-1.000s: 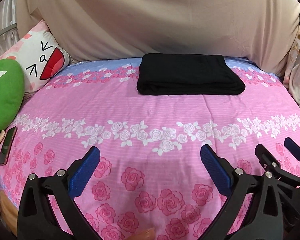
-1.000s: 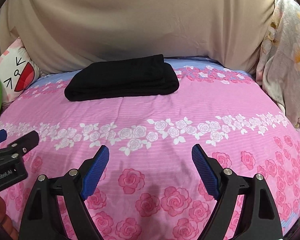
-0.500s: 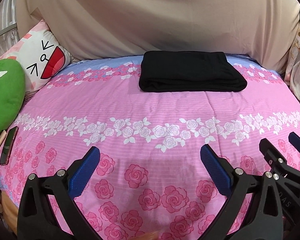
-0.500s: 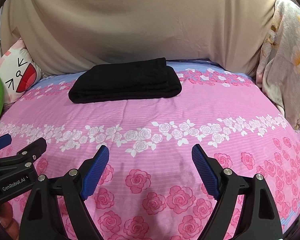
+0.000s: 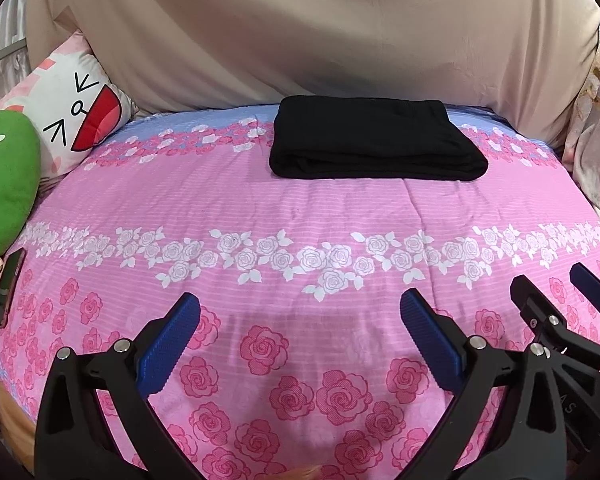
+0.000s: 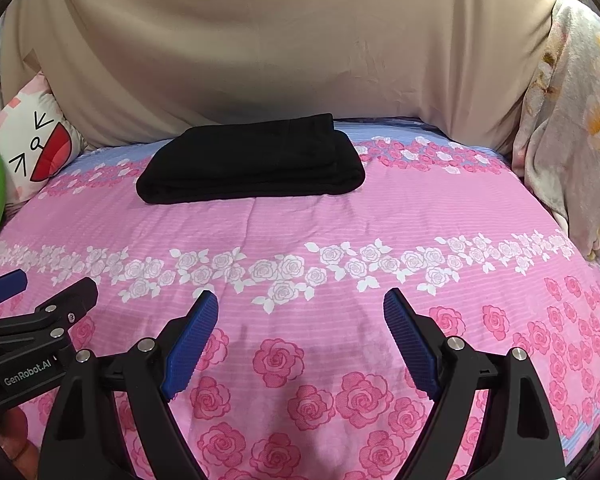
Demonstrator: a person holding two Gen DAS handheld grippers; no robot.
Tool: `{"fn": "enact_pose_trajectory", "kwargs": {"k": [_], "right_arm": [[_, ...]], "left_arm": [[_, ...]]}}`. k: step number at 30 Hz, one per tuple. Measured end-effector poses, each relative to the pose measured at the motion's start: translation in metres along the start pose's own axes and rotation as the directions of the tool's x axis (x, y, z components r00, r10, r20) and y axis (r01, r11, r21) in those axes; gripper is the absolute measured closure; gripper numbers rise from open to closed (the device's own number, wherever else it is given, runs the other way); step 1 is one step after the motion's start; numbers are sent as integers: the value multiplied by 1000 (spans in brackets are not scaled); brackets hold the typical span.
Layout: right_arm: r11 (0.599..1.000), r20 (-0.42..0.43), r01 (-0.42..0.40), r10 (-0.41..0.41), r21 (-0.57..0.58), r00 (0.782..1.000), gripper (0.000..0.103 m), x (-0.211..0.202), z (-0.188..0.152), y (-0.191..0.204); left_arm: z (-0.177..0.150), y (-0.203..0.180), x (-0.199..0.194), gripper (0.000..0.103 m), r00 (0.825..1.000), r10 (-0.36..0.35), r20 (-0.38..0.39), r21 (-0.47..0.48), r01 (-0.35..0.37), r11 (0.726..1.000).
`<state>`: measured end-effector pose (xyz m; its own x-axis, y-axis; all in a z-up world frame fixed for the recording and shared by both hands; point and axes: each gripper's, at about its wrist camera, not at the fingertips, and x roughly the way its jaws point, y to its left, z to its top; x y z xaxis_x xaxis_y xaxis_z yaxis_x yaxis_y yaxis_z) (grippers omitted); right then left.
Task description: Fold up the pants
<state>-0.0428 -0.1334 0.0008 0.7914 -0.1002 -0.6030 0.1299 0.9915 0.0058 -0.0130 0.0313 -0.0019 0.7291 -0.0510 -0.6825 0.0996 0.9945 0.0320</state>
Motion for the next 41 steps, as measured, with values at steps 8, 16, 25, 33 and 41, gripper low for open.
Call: {"fn": "enact_pose_trajectory", "kwargs": {"k": [8,16,25,33,41], "right_arm": [[1000,-8,-1,1,-6,1000,20,2,-1,5],[1000,-10,-3,3,-4,1000,20,3,-1,4],[1000,-11,4,-4,1,1000,20,3,-2,4],[1000,-11,7,-7,5,1000,20,4,-3,2],[1000,-31,9,-9,16,999,20,6,-8,-5]], "left_arm": [[1,1,-1,5,1000,5,7,6,-5,1000],[1,1,-1,5,1000,16,10,5,-16,1000],[0,3,1,5,1000,19,5,14,-19,1000],[-4,1,3,5,1000,20,6,32,-20,999],[-6,1,0,6,999,34,9,37,-34,999]]}}
